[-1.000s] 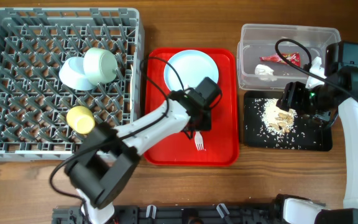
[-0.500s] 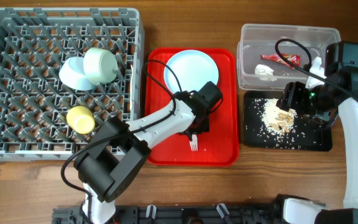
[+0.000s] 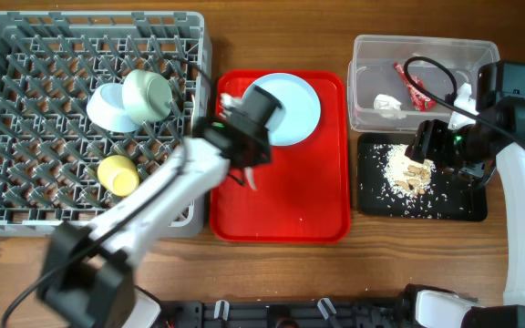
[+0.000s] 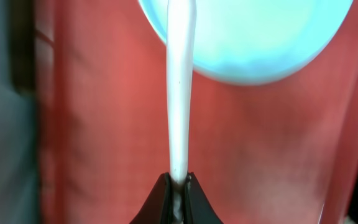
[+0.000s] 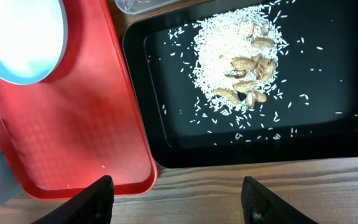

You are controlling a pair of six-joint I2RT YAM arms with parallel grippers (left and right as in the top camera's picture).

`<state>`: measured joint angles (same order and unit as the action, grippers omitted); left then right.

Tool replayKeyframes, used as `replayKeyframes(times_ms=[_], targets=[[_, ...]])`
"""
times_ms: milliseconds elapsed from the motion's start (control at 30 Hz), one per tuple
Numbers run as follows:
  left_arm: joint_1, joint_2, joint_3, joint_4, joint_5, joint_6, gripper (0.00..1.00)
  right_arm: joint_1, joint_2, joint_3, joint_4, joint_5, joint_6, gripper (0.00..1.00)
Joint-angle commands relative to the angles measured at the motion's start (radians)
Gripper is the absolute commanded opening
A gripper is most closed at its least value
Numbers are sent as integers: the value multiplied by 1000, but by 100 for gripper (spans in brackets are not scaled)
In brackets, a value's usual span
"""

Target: Sort waste into correct bins and load items into the dishwasher rack

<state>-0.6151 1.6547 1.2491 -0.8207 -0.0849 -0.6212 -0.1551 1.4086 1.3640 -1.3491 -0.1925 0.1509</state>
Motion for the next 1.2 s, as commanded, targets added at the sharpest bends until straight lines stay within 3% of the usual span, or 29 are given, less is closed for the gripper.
replayKeyframes(times_ms=[0, 133, 333, 367, 400, 433, 500, 633, 733, 867, 967, 1167], targets=[[189, -151, -3, 0, -33, 218, 4, -2, -10, 18, 1, 13, -19, 66], [389, -135, -4, -2, -28, 380, 4, -2, -10, 18, 1, 12, -18, 66], [441, -44, -4, 50, -28, 409, 4, -2, -10, 18, -1, 12, -17, 66], [441, -34, -4, 53, -28, 409, 7, -2, -10, 18, -2, 12, -17, 66], [441, -23, -4, 56, -28, 409, 17, -2, -10, 18, -2, 12, -17, 66], [441, -16, -4, 58, -28, 409, 17, -2, -10, 18, -2, 12, -18, 66], [441, -16, -4, 65, -28, 409, 37, -2, -10, 18, -2, 12, -17, 66], [441, -16, -4, 65, -28, 408, 37, -2, -10, 18, -2, 13, -18, 66], [438, -25, -3, 69, 92, 409, 39, -2, -10, 18, -2, 12, -18, 66], [356, -69, 0, 143, 148, 419, 45, -2, -10, 18, -2, 13, -18, 66], [215, -56, 0, 251, 148, 526, 58, -2, -10, 18, -1, 12, -18, 66], [14, 93, 0, 461, 144, 580, 66, -2, -10, 18, -1, 13, -17, 66]])
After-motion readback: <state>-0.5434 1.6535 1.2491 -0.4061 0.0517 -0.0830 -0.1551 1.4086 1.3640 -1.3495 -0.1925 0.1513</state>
